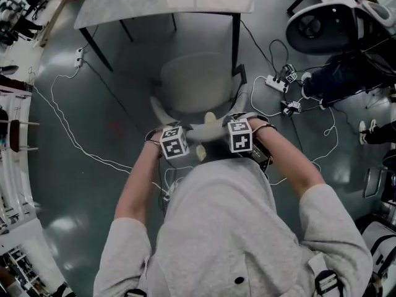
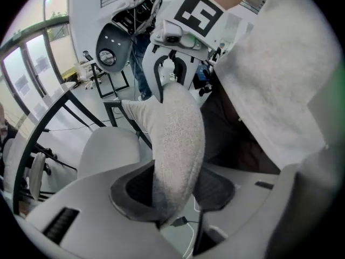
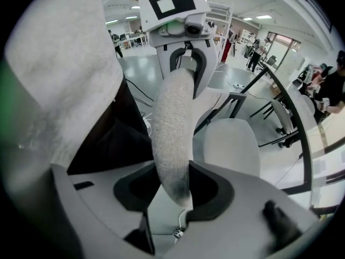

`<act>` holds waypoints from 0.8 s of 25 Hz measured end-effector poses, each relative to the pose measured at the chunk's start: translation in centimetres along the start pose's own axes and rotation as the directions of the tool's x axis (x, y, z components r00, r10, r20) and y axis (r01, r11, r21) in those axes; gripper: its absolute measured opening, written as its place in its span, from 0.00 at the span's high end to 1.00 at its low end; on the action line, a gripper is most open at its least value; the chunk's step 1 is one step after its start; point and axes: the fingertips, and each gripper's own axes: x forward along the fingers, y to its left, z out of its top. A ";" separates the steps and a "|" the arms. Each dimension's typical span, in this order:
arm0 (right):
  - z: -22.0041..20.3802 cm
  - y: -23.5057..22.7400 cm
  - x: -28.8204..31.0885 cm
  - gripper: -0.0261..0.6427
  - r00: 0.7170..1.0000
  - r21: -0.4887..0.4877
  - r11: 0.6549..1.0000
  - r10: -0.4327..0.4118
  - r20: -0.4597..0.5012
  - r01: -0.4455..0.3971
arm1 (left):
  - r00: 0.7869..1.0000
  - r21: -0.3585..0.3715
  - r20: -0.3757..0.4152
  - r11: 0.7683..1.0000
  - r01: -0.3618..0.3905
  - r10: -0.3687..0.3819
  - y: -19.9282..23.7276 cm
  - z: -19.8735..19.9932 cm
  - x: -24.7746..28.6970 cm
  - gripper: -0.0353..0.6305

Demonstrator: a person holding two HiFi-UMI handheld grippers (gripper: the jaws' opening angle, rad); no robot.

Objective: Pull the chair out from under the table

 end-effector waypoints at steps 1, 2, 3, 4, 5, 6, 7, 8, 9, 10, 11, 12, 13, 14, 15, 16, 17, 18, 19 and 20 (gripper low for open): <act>-0.1 0.2 -1.1 0.75 1.000 -0.002 1.000 -0.009 0.021 0.009 | 1.000 -0.029 0.026 1.000 0.002 -0.001 0.0 -0.1 -0.5 0.71; -0.2 0.3 -2.4 0.75 0.998 0.001 1.000 -0.023 0.050 0.023 | 0.999 -0.063 0.049 0.998 0.007 -0.003 0.1 -0.3 -1.1 0.71; -0.2 0.2 -3.9 0.76 0.995 0.020 0.999 -0.044 0.091 0.042 | 0.998 -0.098 0.069 0.995 0.006 0.001 0.2 -0.4 -1.8 0.71; -0.1 -0.1 -5.7 0.76 0.987 0.060 0.996 -0.076 0.142 0.068 | 0.996 -0.130 0.087 0.991 -0.008 0.019 0.3 -0.4 -2.5 0.71; 0.1 -0.5 -7.6 0.77 0.972 0.120 0.988 -0.121 0.201 0.099 | 0.993 -0.159 0.101 0.986 -0.039 0.055 0.3 -0.5 -3.2 0.71; 0.2 -1.0 -9.5 0.78 0.948 0.192 0.972 -0.181 0.261 0.133 | 0.988 -0.186 0.114 0.979 -0.083 0.106 0.2 -0.5 -3.9 0.71; 0.2 -1.6 -11.5 0.81 0.915 0.269 0.949 -0.251 0.316 0.168 | 0.978 -0.215 0.126 0.967 -0.134 0.163 0.0 -0.4 -4.5 0.71; 0.1 -2.3 -13.6 0.84 0.872 0.346 0.917 -0.327 0.364 0.200 | 0.965 -0.255 0.140 0.949 -0.183 0.224 -0.1 -0.3 -5.3 0.72; 0.0 -3.0 -15.6 0.87 0.822 0.420 0.879 -0.403 0.403 0.225 | 0.945 -0.308 0.157 0.923 -0.230 0.288 -0.1 -0.2 -6.2 0.77; -0.1 -3.8 -17.5 0.88 0.766 0.491 0.837 -0.475 0.433 0.241 | 0.918 -0.374 0.176 0.887 -0.271 0.355 0.1 -0.1 -7.4 0.88; -0.1 -4.5 -19.4 0.89 0.707 0.557 0.791 -0.543 0.453 0.251 | 0.885 -0.451 0.194 0.840 -0.303 0.423 0.5 0.0 -8.9 0.89; -0.1 -5.1 -21.1 0.89 0.647 0.618 0.743 -0.607 0.461 0.257 | 0.843 -0.533 0.207 0.780 -0.328 0.496 0.9 0.2 -10.7 0.90; -0.1 -5.6 -22.8 0.89 0.587 0.674 0.691 -0.669 0.457 0.261 | 0.789 -0.613 0.213 0.708 -0.352 0.577 1.4 0.5 -12.7 0.90; -0.3 -5.9 -24.3 0.89 0.524 0.730 0.632 -0.728 0.443 0.262 | 0.721 -0.684 0.209 0.626 -0.376 0.661 1.9 1.0 -14.9 0.91; -0.7 -6.1 -25.8 0.89 0.459 0.784 0.569 -0.782 0.422 0.250 | 0.642 -0.744 0.194 0.538 -0.396 0.742 2.3 1.5 -17.0 0.91; -1.1 -6.2 -27.1 0.89 0.397 0.831 0.511 -0.825 0.401 0.222 | 0.560 -0.794 0.171 0.451 -0.409 0.810 2.6 2.1 -19.0 0.91; -1.4 -6.2 -28.1 0.89 0.347 0.865 0.465 -0.855 0.384 0.190 | 0.484 -0.831 0.149 0.374 -0.412 0.862 2.9 2.8 -20.8 0.91; -1.6 -6.1 -28.8 0.89 0.314 0.884 0.437 -0.873 0.373 0.166 | 0.418 -0.858 0.129 0.313 -0.408 0.899 3.1 3.6 -22.2 0.91; -1.7 -6.0 -29.3 0.89 0.299 0.891 0.425 -0.881 0.367 0.160 | 0.364 -0.877 0.112 0.265 -0.402 0.924 3.3 4.5 -23.5 0.91; -1.6 -5.8 -29.5 0.89 0.299 0.888 0.427 -0.881 0.366 0.171 | 0.323 -0.890 0.097 0.228 -0.396 0.941 3.3 5.4 -24.5 0.91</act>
